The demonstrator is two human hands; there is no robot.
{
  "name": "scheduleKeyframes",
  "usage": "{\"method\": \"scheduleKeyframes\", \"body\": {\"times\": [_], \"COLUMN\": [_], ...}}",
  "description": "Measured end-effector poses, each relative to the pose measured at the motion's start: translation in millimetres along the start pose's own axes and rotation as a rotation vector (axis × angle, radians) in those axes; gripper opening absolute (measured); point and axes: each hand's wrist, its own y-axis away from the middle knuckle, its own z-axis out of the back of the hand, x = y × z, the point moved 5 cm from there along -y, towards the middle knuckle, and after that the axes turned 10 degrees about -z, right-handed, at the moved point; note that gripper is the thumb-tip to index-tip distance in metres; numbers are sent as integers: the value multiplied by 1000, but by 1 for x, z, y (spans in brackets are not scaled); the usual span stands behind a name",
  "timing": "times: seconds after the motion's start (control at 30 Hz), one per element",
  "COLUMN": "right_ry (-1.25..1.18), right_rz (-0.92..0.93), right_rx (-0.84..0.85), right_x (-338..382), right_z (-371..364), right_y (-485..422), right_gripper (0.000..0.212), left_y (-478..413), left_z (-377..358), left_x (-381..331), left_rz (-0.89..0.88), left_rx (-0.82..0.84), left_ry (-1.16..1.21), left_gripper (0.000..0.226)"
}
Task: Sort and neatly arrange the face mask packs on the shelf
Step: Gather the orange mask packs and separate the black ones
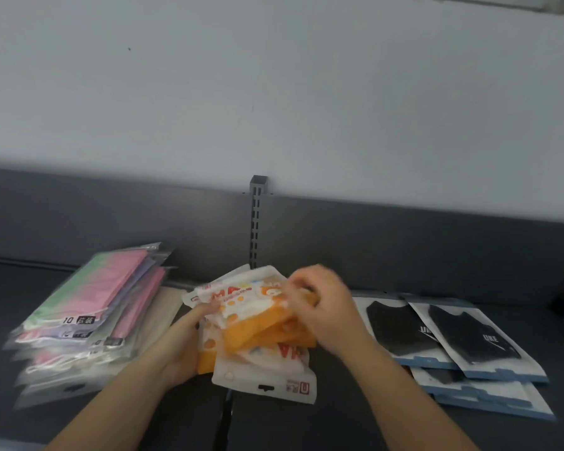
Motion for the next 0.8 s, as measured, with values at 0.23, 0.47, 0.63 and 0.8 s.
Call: {"method": "scheduleKeyframes", "body": {"times": [0.23,0.47,0.63,0.8], "right_ry": [-429,-889,-1019,-1010], "right_rz": [-986,-673,-432,-239], "right_rx": [536,469,460,337], "right_x": [-68,-68,-53,-40], "right_z": [-42,-43,-36,-27], "right_y": [-14,-14,-13,-12], "right_gripper": [86,91,116,121], "left_y": [3,12,29,37], "left_z": [-11,-21,-31,-40], "left_x": [-11,-47,-59,-69], "left_rz": [-20,-358,-482,-527], "left_rx": [59,165,358,440], "left_ry": [-139,-380,-416,-539], "left_gripper": [60,83,76,60]}}
